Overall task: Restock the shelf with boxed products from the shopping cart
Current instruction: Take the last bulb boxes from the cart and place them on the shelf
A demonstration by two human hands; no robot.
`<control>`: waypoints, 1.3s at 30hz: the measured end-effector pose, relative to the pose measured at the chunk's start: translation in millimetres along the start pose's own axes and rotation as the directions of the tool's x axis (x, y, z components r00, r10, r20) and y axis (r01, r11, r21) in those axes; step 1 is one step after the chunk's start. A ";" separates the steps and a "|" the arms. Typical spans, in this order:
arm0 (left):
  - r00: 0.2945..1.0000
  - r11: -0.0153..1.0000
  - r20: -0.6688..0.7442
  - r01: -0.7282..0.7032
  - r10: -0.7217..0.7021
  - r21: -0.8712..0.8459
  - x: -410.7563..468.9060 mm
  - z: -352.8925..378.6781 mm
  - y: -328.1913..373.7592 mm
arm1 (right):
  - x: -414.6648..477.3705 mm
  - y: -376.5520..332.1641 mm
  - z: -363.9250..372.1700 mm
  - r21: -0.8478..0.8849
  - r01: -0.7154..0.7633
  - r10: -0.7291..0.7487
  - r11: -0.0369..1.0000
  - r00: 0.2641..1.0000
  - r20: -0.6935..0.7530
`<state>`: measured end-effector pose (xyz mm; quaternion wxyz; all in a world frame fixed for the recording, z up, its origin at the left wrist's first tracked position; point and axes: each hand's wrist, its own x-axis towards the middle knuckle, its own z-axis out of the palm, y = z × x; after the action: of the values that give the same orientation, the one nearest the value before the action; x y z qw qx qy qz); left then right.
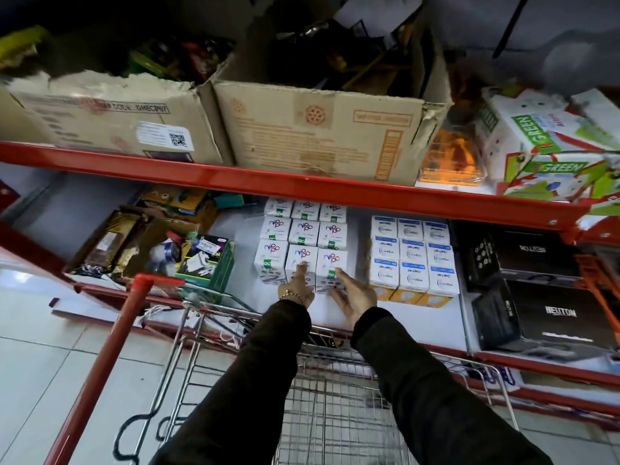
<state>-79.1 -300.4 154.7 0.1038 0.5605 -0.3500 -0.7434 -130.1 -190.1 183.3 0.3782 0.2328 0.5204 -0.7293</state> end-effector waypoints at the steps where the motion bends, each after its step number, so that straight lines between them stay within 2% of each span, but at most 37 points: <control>1: 1.000 1.000 0.021 -0.001 0.001 -0.004 0.8 0.6 2.5 | 1.0 -0.3 1.2 -0.004 0.005 -0.005 1.000 1.000 0.005; 9: 1.000 1.000 0.016 -0.005 0.005 -0.008 10.4 1.8 7.2 | 0.2 -5.8 9.8 -0.019 0.015 -0.014 1.000 0.999 0.044; 17: 0.999 0.999 -0.026 0.045 -0.046 -0.027 3.4 -0.1 0.1 | -2.1 -0.3 -4.2 -0.142 0.051 -0.048 0.989 0.999 0.025; 23: 0.998 1.000 -0.055 0.005 -0.004 0.026 -30.2 6.5 -26.5 | -22.7 -3.9 -46.7 -0.066 0.018 -0.018 0.998 1.000 0.000; 27: 1.000 1.000 0.010 0.015 -0.015 -0.013 -67.1 33.0 -57.3 | -36.3 -12.6 -99.3 0.055 0.024 -0.015 0.998 0.989 -0.148; 30: 0.998 1.000 0.067 -0.003 0.004 -0.016 -94.6 62.9 -85.7 | -47.5 -24.6 -147.5 0.184 0.095 -0.050 0.978 0.971 -0.233; 33: 0.988 0.996 0.138 -0.080 0.073 0.044 -119.1 99.7 -117.2 | -57.2 -43.5 -197.7 0.284 0.262 -0.141 0.922 0.912 -0.385; 36: 0.963 0.975 0.239 -0.166 0.128 0.149 -144.4 142.1 -148.4 | -63.2 -69.7 -248.8 0.299 0.471 -0.228 0.830 0.775 -0.589; 39: 0.927 0.921 0.347 -0.251 0.141 0.298 -167.7 183.8 -172.3 | -62.1 -100.8 -293.7 0.254 0.576 -0.274 0.777 0.672 -0.688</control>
<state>-145.9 -8.0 195.8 0.0233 0.4042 -0.5391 -0.7385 -188.4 121.1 184.8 -0.0644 0.4061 0.4703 -0.7809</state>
